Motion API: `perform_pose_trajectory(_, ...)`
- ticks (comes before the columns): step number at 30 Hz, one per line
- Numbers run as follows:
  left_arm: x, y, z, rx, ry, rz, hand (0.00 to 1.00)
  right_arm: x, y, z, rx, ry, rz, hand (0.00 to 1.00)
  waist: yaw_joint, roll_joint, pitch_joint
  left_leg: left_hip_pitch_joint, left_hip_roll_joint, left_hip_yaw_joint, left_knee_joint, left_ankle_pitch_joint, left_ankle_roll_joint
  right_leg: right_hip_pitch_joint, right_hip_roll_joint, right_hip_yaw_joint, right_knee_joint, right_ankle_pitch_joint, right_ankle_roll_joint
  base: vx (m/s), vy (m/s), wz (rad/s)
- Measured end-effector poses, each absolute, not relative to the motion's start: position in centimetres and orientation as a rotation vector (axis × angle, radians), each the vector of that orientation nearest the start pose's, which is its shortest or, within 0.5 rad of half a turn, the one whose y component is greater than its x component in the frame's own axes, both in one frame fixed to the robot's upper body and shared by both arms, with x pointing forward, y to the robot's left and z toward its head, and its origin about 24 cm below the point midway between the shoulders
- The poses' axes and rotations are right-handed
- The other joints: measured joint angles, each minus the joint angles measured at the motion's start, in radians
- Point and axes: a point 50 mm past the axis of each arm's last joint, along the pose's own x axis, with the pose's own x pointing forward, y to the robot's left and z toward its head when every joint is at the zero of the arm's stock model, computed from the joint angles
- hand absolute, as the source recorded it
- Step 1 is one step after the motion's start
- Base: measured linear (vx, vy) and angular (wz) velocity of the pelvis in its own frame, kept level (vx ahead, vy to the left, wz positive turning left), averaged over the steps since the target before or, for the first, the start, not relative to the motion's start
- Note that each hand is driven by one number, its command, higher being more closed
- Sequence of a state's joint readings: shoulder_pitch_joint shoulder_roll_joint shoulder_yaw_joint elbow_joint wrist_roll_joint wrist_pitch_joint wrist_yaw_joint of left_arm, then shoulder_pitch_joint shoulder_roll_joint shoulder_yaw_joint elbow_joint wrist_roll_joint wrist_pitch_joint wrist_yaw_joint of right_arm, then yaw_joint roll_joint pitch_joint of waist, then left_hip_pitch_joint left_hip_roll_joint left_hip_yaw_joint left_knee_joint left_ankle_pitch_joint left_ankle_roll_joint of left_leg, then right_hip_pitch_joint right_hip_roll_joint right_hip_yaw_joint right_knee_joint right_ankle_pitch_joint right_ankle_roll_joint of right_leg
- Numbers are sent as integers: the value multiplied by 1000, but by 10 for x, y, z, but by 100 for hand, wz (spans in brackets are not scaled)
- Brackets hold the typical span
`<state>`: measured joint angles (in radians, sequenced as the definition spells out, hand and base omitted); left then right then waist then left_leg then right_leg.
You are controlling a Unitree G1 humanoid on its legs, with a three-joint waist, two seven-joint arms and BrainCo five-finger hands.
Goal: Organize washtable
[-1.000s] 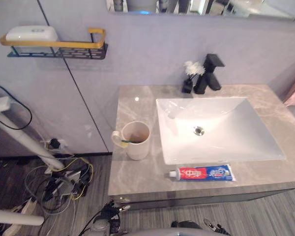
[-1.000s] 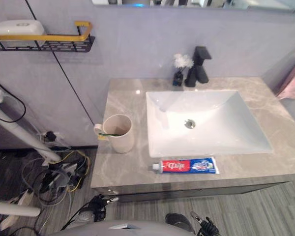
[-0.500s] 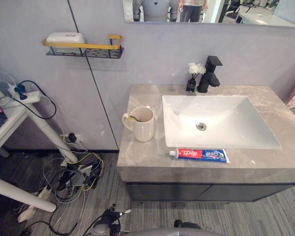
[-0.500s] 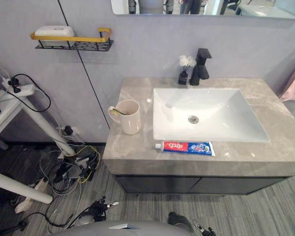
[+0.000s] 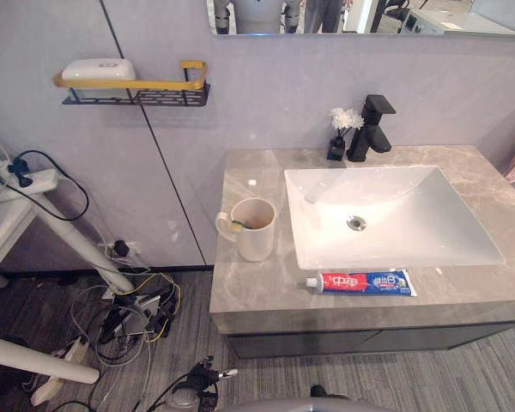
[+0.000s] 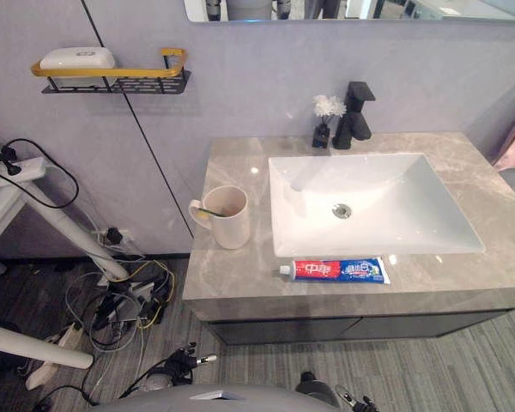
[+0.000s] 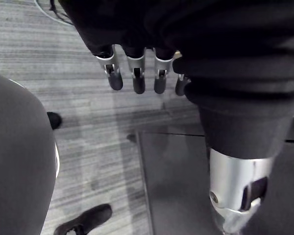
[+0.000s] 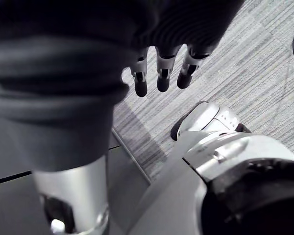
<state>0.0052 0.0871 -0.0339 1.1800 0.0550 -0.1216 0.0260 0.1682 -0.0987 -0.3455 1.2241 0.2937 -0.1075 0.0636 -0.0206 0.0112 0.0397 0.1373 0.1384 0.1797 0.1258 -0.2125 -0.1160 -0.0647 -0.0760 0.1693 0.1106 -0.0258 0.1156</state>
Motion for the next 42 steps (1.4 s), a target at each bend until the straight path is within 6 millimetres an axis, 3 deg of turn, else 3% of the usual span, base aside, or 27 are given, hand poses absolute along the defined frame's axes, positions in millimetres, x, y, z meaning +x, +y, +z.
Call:
perform_pose_trajectory(5,98,188,-164,99,1086,84,0,17,-222,-171,373,1181,-577,0,-1,-8,-4,-2,-1,-19,-2,2,3,14,-5,-19,-19,0,0,-37,-8,8)
perform_pose_trajectory(16,81,208,-164,-158,1068,430,0,11,-221,-172,404,1178,-617,0,0,-13,-8,-22,-2,-79,-21,27,4,18,-16,-73,-18,-1,-1,-64,-8,14)
perform_pose_trajectory(18,94,215,-154,-234,955,542,0,11,-220,-172,392,1175,-623,0,4,-17,-8,-28,-2,-84,-22,28,4,16,-16,-74,-18,-1,-1,-7,-4,8)
perform_pose_trajectory(20,116,225,-135,-273,788,619,0,12,-219,-171,371,1175,-615,0,5,-18,-9,-31,-1,-90,-23,29,4,16,-16,-79,-17,-1,-1,14,-9,11)
perform_pose_trajectory(22,145,238,-104,-276,573,676,0,14,-218,-171,356,1169,-595,0,7,-20,-11,-40,-1,-101,-22,30,5,16,-18,-88,-17,-1,-1,30,-12,14)
perform_pose_trajectory(24,175,253,-49,-264,258,739,0,15,-217,-171,338,1166,-572,0,7,-23,-13,-44,-1,-108,-21,33,5,19,-19,-100,-18,0,-1,59,-14,14)
perform_pose_trajectory(26,188,260,-2,-182,45,758,0,16,-218,-171,330,1160,-566,0,7,-24,-16,-41,-2,-113,-14,34,5,26,-20,-103,-21,-1,-2,75,-11,6)
perform_pose_trajectory(30,192,257,72,44,-268,779,0,17,-220,-170,327,1148,-569,0,8,-17,-11,-43,-4,-114,9,34,4,34,-22,-103,-19,-2,-2,22,-1,1)
perform_pose_trajectory(33,187,242,121,201,-498,767,0,16,-222,-170,324,1142,-571,0,8,-9,-8,-45,-5,-116,19,34,5,35,-23,-103,-12,-6,-6,-30,0,1)
perform_pose_trajectory(37,188,202,165,307,-741,600,0,9,-223,-169,330,1152,-567,0,14,-3,-10,-45,-5,-122,19,31,8,34,-22,-104,3,-17,-3,-83,11,5)
perform_pose_trajectory(42,196,150,192,411,-953,255,0,7,-223,-169,335,1155,-556,0,12,-7,-9,-47,-9,-123,21,25,16,35,-26,-99,0,-14,1,-84,20,-2)
